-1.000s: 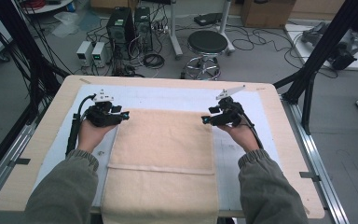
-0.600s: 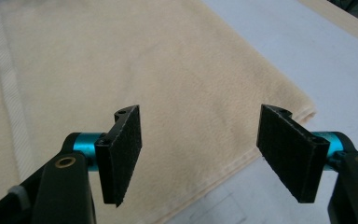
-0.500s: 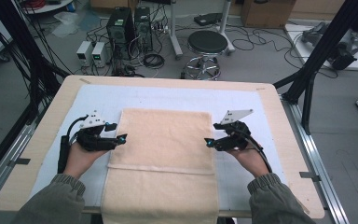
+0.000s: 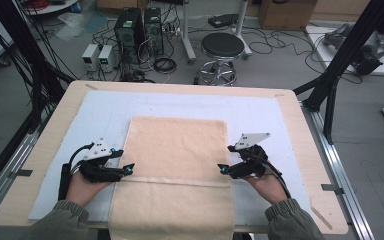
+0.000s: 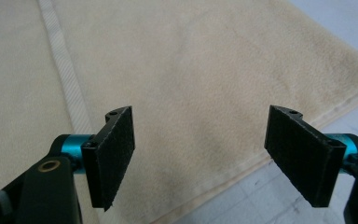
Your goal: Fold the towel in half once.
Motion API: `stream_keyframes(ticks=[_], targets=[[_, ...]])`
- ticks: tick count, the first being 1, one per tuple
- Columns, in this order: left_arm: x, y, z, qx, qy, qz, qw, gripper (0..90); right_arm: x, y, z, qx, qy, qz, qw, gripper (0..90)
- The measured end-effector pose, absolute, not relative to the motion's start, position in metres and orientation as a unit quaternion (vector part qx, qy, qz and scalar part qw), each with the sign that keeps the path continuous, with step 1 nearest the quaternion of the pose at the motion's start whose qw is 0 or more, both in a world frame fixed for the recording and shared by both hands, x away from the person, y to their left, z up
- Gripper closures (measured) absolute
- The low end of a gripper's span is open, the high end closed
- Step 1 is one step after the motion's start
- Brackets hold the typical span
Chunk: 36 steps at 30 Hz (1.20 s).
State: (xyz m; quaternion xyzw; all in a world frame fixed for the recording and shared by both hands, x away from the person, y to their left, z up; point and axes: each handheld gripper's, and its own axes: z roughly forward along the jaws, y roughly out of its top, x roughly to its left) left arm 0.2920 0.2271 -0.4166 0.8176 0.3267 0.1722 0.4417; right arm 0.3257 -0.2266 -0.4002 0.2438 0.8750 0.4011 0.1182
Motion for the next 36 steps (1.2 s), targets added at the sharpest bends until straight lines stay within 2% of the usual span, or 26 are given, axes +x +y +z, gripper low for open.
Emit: stream_keyframes(ticks=[5, 8, 12, 18, 23, 30, 36], targets=[[0.284, 0.226, -0.422, 0.828, 0.324, 0.168, 0.426, 32.4, 0.317, -0.226, -0.409, 0.238, 0.874, 0.407, 0.116, 26.3], [0.281, 0.226, -0.424, 0.825, 0.330, 0.174, 0.425, 27.4, 0.313, -0.225, -0.414, 0.234, 0.874, 0.410, 0.115, 29.0], [0.281, 0.226, -0.428, 0.827, 0.335, 0.155, 0.424, 27.0, 0.312, -0.224, -0.424, 0.234, 0.877, 0.405, 0.108, 33.6], [0.282, 0.224, -0.435, 0.840, 0.320, 0.139, 0.416, 37.5, 0.312, -0.222, -0.434, 0.236, 0.882, 0.396, 0.098, 41.3], [0.283, 0.221, -0.440, 0.848, 0.316, 0.136, 0.405, 50.4, 0.312, -0.219, -0.439, 0.225, 0.890, 0.385, 0.094, 57.2], [0.284, 0.218, -0.438, 0.849, 0.309, 0.142, 0.404, 74.2, 0.313, -0.218, -0.438, 0.216, 0.892, 0.386, 0.090, 78.9], [0.284, 0.218, -0.432, 0.842, 0.312, 0.147, 0.414, 83.2, 0.316, -0.221, -0.436, 0.215, 0.890, 0.395, 0.080, 84.0]])
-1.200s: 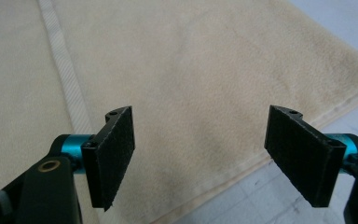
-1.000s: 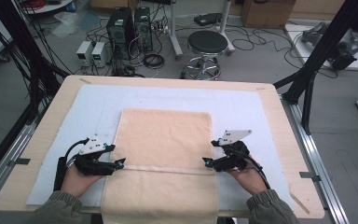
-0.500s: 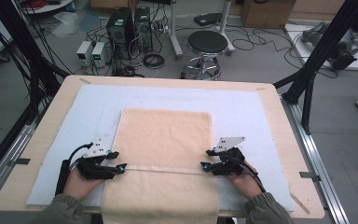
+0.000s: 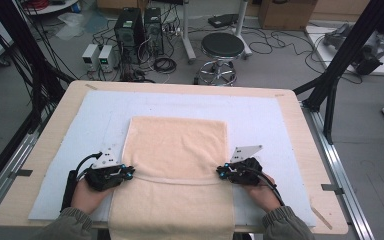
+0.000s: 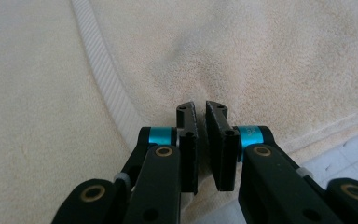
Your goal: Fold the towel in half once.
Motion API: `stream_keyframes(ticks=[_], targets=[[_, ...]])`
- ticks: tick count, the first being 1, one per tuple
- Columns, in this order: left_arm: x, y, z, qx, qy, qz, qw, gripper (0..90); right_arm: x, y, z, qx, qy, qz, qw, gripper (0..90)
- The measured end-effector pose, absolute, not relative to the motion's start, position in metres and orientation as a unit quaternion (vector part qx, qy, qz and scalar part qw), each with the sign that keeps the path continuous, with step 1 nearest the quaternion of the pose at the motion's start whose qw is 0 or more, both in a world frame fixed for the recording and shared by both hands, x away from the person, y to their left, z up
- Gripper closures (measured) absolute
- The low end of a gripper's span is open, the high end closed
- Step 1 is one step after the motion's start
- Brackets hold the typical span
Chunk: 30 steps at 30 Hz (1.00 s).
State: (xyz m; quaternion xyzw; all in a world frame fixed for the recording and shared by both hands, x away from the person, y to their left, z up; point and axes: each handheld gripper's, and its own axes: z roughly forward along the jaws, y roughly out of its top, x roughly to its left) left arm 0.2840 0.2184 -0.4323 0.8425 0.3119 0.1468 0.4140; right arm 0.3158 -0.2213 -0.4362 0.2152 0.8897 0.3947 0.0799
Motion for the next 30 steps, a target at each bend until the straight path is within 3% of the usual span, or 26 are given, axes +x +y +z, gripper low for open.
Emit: stream_keyframes(ticks=[10, 15, 19, 21, 22, 23, 30], targets=[[0.262, 0.225, -0.400, 0.827, 0.301, 0.173, 0.443, 84.2, 0.305, -0.229, -0.404, 0.202, 0.876, 0.431, 0.078, 84.9], [0.220, 0.229, -0.387, 0.833, 0.279, 0.163, 0.450, 84.3, 0.275, -0.232, -0.382, 0.170, 0.878, 0.442, 0.075, 85.2], [0.175, 0.231, -0.382, 0.847, 0.244, 0.134, 0.452, 83.3, 0.237, -0.239, -0.375, 0.146, 0.878, 0.453, 0.044, 83.1], [0.164, 0.234, -0.382, 0.849, 0.244, 0.129, 0.450, 69.0, 0.222, -0.240, -0.376, 0.123, 0.880, 0.459, 0.018, 63.8], [0.165, 0.236, -0.382, 0.847, 0.249, 0.130, 0.452, 58.2, 0.220, -0.241, -0.377, 0.124, 0.880, 0.458, 0.008, 61.0], [0.168, 0.238, -0.382, 0.846, 0.250, 0.132, 0.452, 53.8, 0.220, -0.242, -0.379, 0.125, 0.883, 0.453, 0.012, 59.0], [0.202, 0.234, -0.394, 0.836, 0.272, 0.156, 0.451, 42.0, 0.257, -0.239, -0.387, 0.186, 0.873, 0.446, 0.062, 48.9]])
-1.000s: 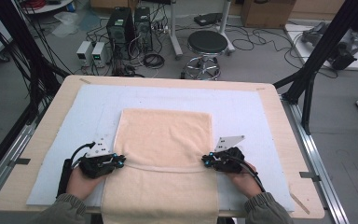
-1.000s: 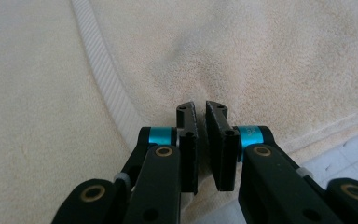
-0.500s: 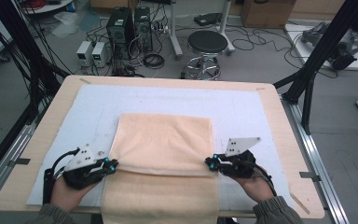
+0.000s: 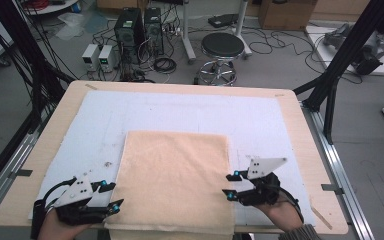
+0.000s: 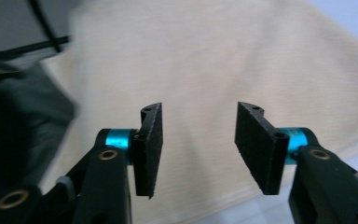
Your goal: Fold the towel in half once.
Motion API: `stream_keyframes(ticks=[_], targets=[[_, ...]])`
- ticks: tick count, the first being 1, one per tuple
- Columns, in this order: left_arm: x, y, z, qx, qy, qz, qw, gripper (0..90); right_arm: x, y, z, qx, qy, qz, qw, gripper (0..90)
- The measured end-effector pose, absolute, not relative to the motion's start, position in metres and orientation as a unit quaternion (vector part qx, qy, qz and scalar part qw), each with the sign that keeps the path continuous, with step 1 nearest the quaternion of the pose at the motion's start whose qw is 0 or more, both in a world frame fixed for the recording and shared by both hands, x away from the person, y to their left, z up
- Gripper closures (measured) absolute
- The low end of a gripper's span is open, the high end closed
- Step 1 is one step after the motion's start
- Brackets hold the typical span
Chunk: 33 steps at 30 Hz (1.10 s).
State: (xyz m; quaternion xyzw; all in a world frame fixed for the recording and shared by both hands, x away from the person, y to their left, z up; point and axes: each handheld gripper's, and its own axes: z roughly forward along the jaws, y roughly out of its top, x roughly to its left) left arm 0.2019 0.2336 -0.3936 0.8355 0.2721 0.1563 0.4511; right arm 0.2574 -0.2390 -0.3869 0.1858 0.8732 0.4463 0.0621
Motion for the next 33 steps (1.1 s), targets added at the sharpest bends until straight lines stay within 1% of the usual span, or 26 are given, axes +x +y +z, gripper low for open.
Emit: stream_keyframes(ticks=[4, 5, 10, 13, 18, 20, 23, 25, 28, 30, 33], targets=[[0.226, 0.229, -0.400, 0.829, 0.284, 0.164, 0.453, 38.9, 0.285, -0.238, -0.393, 0.217, 0.866, 0.443, 0.081, 45.4], [0.232, 0.228, -0.401, 0.828, 0.286, 0.166, 0.452, 38.4, 0.292, -0.238, -0.394, 0.222, 0.865, 0.443, 0.079, 44.6], [0.270, 0.221, -0.405, 0.826, 0.300, 0.169, 0.446, 37.7, 0.323, -0.235, -0.400, 0.246, 0.862, 0.433, 0.094, 41.7], [0.295, 0.217, -0.406, 0.823, 0.310, 0.169, 0.444, 39.4, 0.342, -0.233, -0.403, 0.256, 0.860, 0.430, 0.102, 40.0], [0.334, 0.221, -0.412, 0.807, 0.354, 0.200, 0.428, 39.8, 0.372, -0.227, -0.405, 0.268, 0.861, 0.415, 0.120, 38.5], [0.347, 0.225, -0.415, 0.795, 0.381, 0.195, 0.430, 41.1, 0.383, -0.226, -0.406, 0.273, 0.861, 0.411, 0.125, 38.3], [0.362, 0.229, -0.421, 0.783, 0.404, 0.185, 0.435, 42.5, 0.396, -0.226, -0.412, 0.282, 0.860, 0.408, 0.121, 37.0], [0.372, 0.231, -0.423, 0.786, 0.418, 0.179, 0.419, 42.9, 0.402, -0.227, -0.418, 0.287, 0.862, 0.401, 0.117, 36.3], [0.381, 0.234, -0.427, 0.776, 0.432, 0.181, 0.422, 42.7, 0.408, -0.229, -0.427, 0.296, 0.864, 0.392, 0.108, 35.6], [0.386, 0.234, -0.429, 0.781, 0.434, 0.184, 0.409, 42.3, 0.410, -0.230, -0.432, 0.303, 0.864, 0.389, 0.101, 35.7], [0.392, 0.232, -0.434, 0.785, 0.439, 0.168, 0.405, 41.8, 0.413, -0.229, -0.437, 0.307, 0.867, 0.381, 0.092, 37.2]])
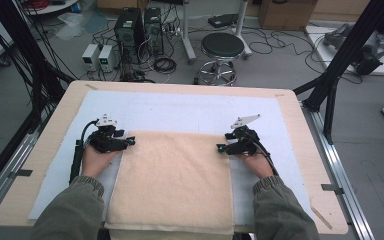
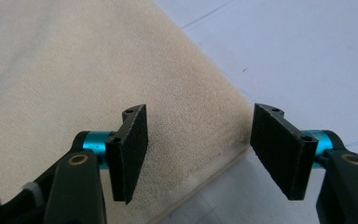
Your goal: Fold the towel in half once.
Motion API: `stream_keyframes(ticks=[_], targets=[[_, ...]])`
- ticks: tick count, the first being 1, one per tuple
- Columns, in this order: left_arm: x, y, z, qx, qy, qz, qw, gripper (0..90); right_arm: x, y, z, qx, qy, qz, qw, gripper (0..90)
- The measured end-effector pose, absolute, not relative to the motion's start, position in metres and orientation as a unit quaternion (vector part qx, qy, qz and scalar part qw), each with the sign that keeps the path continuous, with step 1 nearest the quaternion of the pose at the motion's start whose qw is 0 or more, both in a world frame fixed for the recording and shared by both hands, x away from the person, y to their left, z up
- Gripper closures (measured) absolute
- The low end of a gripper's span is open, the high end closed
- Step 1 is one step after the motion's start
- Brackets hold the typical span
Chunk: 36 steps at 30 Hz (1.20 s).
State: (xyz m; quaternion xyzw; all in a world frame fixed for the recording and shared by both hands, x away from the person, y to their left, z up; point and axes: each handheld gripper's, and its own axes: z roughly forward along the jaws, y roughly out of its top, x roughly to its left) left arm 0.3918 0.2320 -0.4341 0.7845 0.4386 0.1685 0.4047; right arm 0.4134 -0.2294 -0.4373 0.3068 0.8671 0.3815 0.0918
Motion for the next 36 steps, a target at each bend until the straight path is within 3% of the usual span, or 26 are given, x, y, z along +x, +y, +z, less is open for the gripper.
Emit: stream_keyframes(ticks=[7, 8, 10, 11, 15, 23, 34, 36], targets=[[0.394, 0.227, -0.442, 0.792, 0.445, 0.165, 0.385, 49.8, 0.416, -0.231, -0.440, 0.302, 0.866, 0.391, 0.071, 52.6], [0.393, 0.227, -0.441, 0.792, 0.443, 0.162, 0.387, 52.6, 0.416, -0.231, -0.440, 0.298, 0.867, 0.392, 0.072, 56.4], [0.393, 0.225, -0.442, 0.795, 0.437, 0.145, 0.396, 71.6, 0.416, -0.229, -0.440, 0.292, 0.869, 0.393, 0.067, 64.5], [0.393, 0.224, -0.442, 0.794, 0.435, 0.142, 0.399, 76.0, 0.416, -0.228, -0.440, 0.288, 0.872, 0.391, 0.066, 69.1], [0.393, 0.226, -0.442, 0.788, 0.446, 0.132, 0.405, 82.5, 0.416, -0.225, -0.438, 0.273, 0.877, 0.390, 0.059, 80.2], [0.403, 0.226, -0.430, 0.787, 0.450, 0.162, 0.389, 83.8, 0.423, -0.220, -0.426, 0.277, 0.873, 0.391, 0.091, 81.6], [0.441, 0.214, -0.372, 0.775, 0.439, 0.226, 0.394, 83.3, 0.458, -0.219, -0.378, 0.311, 0.847, 0.405, 0.150, 81.3], [0.444, 0.212, -0.371, 0.780, 0.437, 0.226, 0.385, 78.1, 0.464, -0.220, -0.376, 0.325, 0.840, 0.410, 0.143, 71.8]])
